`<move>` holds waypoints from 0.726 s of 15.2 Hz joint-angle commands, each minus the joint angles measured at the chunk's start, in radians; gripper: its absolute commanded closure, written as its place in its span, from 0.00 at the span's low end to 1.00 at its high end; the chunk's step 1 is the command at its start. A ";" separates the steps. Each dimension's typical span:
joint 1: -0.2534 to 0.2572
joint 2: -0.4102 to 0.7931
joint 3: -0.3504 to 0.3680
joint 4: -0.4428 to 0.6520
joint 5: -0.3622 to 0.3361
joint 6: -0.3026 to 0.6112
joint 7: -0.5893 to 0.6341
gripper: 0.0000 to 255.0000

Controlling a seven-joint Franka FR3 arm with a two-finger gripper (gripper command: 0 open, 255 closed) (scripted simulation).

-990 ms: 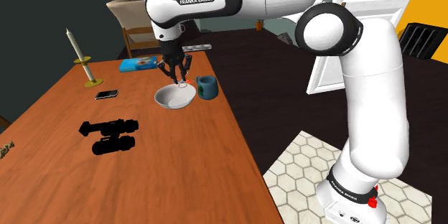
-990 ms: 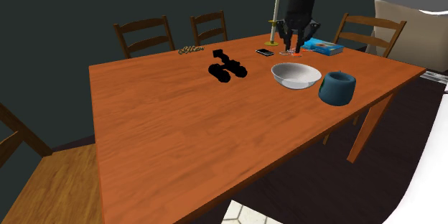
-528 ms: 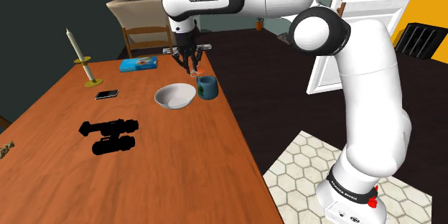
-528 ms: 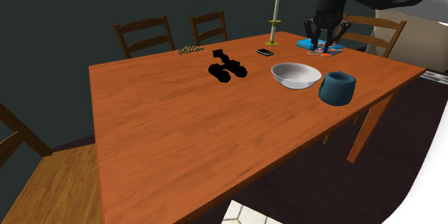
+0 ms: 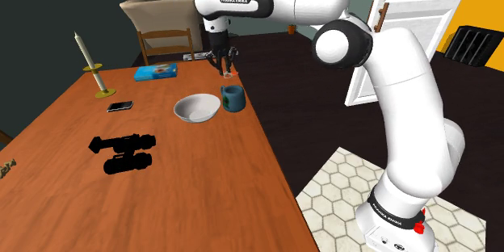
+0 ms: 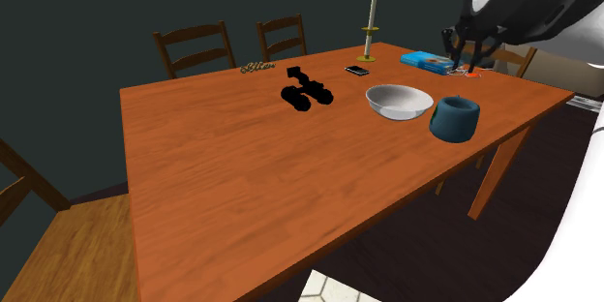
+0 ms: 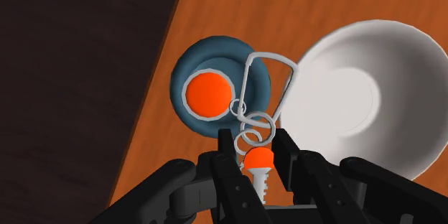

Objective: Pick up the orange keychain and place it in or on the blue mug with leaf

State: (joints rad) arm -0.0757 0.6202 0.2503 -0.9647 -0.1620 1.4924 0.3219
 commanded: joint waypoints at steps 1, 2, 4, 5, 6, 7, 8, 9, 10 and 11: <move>-0.007 -0.006 0.000 -0.037 0.001 0.031 -0.002 1.00; -0.010 -0.011 0.000 -0.059 0.002 0.047 -0.001 1.00; -0.014 -0.019 0.001 -0.100 0.003 0.080 0.001 1.00; -0.016 -0.023 0.001 -0.119 0.004 0.095 0.002 1.00; -0.018 -0.025 0.001 -0.137 0.004 0.111 0.003 1.00; -0.020 -0.028 0.001 -0.154 0.004 0.126 0.003 1.00; -0.022 -0.030 0.001 -0.171 0.005 0.140 0.004 1.00; -0.023 -0.031 0.001 -0.187 0.005 0.155 0.005 1.00; -0.025 -0.032 0.001 -0.202 0.005 0.169 0.006 1.00; -0.026 -0.033 0.001 -0.217 0.005 0.183 0.007 1.00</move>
State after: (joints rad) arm -0.1000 0.5893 0.2512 -1.1641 -0.1577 1.6593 0.3282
